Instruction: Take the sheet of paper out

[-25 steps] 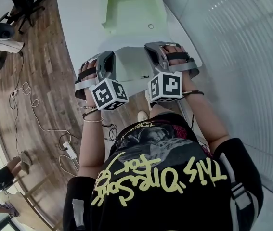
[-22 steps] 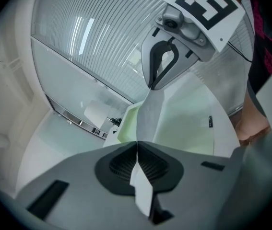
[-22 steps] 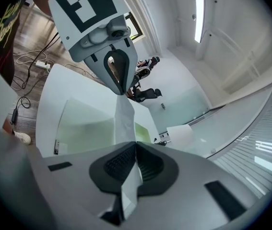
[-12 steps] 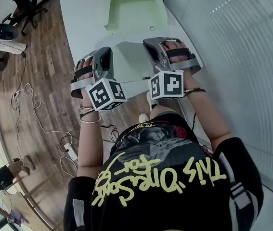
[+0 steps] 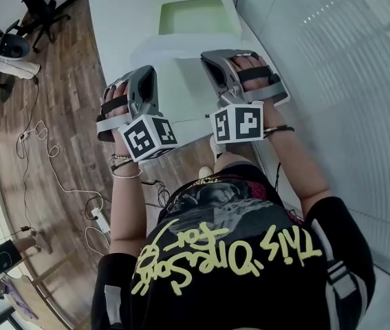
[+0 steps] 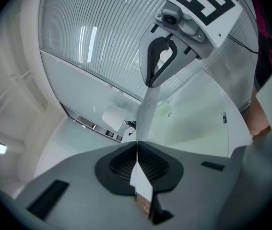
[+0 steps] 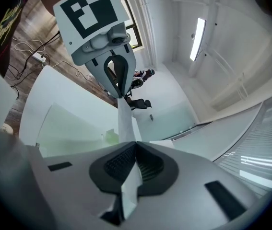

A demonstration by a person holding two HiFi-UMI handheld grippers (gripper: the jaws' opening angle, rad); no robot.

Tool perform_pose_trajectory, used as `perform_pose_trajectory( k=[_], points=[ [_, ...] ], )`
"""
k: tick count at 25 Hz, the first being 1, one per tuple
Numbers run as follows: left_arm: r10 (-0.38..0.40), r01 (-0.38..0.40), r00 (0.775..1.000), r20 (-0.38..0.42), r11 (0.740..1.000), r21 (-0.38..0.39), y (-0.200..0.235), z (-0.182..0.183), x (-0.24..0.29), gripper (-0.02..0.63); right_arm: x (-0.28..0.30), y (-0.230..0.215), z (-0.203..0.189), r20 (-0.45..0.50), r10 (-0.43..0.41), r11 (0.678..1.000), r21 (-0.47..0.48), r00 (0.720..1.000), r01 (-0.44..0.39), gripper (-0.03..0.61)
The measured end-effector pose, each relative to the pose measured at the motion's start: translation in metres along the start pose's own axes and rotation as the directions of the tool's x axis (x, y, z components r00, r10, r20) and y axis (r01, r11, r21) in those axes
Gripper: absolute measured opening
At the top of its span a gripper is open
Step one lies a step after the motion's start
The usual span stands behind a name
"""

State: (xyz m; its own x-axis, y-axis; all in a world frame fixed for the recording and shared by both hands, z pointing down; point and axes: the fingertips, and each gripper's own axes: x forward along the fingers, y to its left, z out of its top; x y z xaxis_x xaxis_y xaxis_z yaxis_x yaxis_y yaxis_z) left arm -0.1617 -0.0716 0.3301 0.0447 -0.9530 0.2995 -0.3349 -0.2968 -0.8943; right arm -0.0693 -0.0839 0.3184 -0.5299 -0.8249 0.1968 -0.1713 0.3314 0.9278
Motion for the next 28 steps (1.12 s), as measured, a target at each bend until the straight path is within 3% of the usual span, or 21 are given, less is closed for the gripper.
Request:
perform_pose_trajectory(
  k=[7, 16, 28],
  points=[
    [0.021, -0.021, 1.0, 0.015, 1.0, -0.02, 0.012, -0.003, -0.01, 0.012, -0.004, -0.008, 0.014, 0.014, -0.017, 1.0, -0.017, 1.0, 0.017, 0.008],
    [0.04, -0.04, 0.999, 0.021, 0.999, -0.02, 0.015, -0.002, -0.01, 0.012, -0.005, -0.018, 0.022, 0.057, -0.072, 0.997, 0.03, 0.996, 0.071, 0.008],
    [0.041, -0.039, 0.999, 0.035, 0.999, -0.036, 0.018, 0.002, -0.015, 0.012, -0.009, -0.022, 0.024, 0.059, -0.082, 0.997, 0.02, 0.995, 0.081, 0.008]
  ],
)
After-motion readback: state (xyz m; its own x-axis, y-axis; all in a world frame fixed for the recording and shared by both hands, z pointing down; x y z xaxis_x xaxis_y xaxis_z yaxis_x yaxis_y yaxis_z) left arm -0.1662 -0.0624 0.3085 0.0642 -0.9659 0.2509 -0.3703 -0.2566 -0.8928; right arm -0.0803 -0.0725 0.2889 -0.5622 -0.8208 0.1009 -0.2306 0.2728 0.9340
